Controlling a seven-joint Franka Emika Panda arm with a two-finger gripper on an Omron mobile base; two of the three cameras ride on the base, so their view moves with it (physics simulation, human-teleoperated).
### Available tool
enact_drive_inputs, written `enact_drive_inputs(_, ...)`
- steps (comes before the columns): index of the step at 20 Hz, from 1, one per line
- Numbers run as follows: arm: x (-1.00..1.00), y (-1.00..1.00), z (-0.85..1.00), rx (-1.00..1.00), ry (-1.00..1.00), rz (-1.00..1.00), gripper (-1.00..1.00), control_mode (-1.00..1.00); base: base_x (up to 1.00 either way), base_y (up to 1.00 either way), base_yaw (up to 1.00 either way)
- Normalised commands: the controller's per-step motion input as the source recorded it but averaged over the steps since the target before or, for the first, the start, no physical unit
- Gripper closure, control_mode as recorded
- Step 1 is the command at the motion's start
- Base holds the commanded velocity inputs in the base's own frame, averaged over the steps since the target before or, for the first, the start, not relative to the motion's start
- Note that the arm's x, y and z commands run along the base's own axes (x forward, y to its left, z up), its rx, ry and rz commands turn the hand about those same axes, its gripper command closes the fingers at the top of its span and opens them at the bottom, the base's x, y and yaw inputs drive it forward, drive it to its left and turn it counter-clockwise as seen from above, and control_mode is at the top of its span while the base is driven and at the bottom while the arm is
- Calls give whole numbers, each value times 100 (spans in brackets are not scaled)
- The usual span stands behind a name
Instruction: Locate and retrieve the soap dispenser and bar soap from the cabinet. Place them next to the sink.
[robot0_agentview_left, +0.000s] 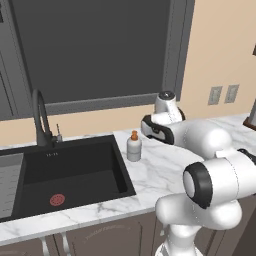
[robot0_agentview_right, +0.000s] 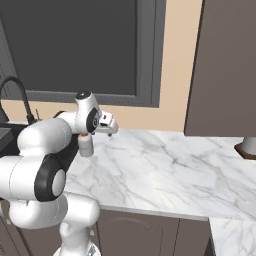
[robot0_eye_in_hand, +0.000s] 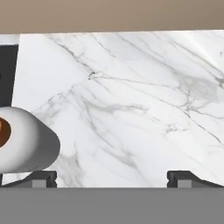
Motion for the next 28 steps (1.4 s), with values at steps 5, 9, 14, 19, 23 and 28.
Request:
enact_drive_inputs(5, -4, -2, 0, 0, 0, 0, -100, -100, 0, 0, 0)
enact_drive_inputs(9, -46, 0, 0, 0, -1, -2, -100, -100, 0, 0, 0)
enact_drive_inputs(14, -82, 0, 14, 0, -3, 0, -100, -100, 0, 0, 0)
enact_drive_inputs(19, -74, 4, 44, 1, -9, 0, -100, -100, 0, 0, 0)
enact_drive_inputs(23, -76, 6, 48, 6, -12, 0, -100, -100, 0, 0, 0)
enact_drive_inputs(28, -55, 6, 55, 5, -20, 0, -100, -100, 0, 0, 0)
